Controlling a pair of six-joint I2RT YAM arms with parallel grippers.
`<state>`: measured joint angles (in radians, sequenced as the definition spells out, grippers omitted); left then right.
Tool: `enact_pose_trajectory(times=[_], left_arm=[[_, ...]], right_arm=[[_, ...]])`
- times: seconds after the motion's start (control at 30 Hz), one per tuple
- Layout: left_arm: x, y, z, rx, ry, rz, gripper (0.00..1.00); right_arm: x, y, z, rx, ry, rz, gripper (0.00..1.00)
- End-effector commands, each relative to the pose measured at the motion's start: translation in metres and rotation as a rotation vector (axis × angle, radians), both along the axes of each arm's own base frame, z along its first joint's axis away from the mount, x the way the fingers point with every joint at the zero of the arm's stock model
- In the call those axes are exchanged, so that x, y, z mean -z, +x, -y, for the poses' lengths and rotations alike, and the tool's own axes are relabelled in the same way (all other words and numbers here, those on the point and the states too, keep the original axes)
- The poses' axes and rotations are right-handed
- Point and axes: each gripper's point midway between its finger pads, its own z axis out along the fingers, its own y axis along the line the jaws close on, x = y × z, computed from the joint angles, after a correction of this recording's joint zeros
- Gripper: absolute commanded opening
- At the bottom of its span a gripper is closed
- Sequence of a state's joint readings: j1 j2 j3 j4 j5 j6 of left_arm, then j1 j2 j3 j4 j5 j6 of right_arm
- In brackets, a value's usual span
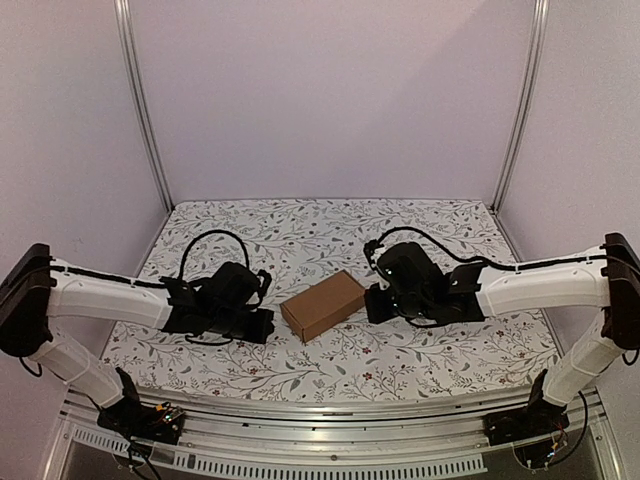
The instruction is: Fold the paper box
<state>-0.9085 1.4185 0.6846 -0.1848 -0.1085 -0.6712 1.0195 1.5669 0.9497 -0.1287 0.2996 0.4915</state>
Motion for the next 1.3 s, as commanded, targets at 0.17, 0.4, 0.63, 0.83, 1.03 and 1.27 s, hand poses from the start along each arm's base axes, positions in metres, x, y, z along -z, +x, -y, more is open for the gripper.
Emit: enact_pose_trajectory(times=[0.17,0.4,0.63,0.83,1.03,1.27], left_arm=[[0.035,0.029,0.037,0.013,-0.001,-0.028,0.00],[0.038,0.075,0.054,-0.017,0.037,0.009,0.00],[0.039,0.119,0.079,0.005,0.105,0.043,0.00],[0.012,0.144,0.082,-0.007,0.154,0.115,0.00],[-0.048,0.144,0.067,0.002,0.182,0.221,0.03],[-0.120,0.128,0.040,-0.007,0.162,0.312,0.51]], right_arm=[[-0.002,-0.002,0.046,0.065,-0.079,0.029,0.03],[-0.003,-0.010,0.064,0.094,-0.073,0.028,0.03],[-0.007,-0.018,0.087,0.134,-0.068,0.040,0.08],[-0.021,-0.020,0.098,0.154,-0.054,0.075,0.15],[-0.034,-0.016,0.104,0.175,-0.068,0.120,0.46],[-0.055,-0.008,0.105,0.181,-0.105,0.175,0.99]])
